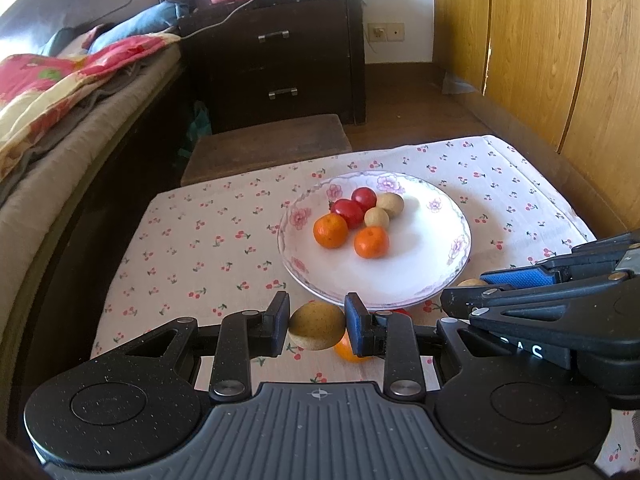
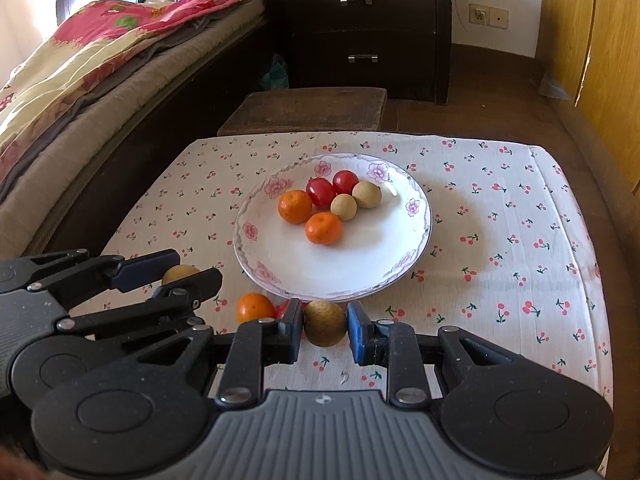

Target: Organize fruits

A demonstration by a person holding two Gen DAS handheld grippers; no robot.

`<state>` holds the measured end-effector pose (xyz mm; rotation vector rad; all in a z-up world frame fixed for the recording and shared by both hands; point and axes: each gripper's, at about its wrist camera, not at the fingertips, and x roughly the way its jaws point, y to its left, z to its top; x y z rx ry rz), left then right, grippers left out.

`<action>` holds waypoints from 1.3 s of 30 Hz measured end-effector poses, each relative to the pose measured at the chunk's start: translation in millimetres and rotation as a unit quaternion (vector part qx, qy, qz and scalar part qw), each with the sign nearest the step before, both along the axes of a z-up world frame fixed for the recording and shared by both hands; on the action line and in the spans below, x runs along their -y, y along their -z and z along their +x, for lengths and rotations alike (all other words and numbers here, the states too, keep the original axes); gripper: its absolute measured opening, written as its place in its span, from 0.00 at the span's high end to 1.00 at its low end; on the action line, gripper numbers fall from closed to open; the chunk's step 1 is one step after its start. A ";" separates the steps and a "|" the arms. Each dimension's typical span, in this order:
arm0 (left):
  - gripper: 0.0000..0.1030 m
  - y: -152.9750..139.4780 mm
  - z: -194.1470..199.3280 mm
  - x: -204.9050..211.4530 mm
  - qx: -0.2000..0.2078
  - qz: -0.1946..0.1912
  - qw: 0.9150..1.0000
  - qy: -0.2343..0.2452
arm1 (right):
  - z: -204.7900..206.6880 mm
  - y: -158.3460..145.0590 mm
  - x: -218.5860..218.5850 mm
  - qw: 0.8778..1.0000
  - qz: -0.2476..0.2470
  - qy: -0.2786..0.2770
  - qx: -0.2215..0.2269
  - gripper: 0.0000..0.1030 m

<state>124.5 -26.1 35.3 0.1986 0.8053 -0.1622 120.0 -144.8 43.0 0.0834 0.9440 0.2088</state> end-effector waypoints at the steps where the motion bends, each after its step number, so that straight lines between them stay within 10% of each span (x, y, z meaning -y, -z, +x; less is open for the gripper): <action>1: 0.63 0.1 1.2 0.5 0.000 0.000 1.000 0.000 | 1.8 0.0 0.5 1.000 0.001 0.001 0.000 0.74; 39: 0.65 28.0 68.4 2.9 -0.057 -0.052 0.997 -0.020 | 66.6 27.1 14.5 0.999 0.018 0.017 -0.039 0.73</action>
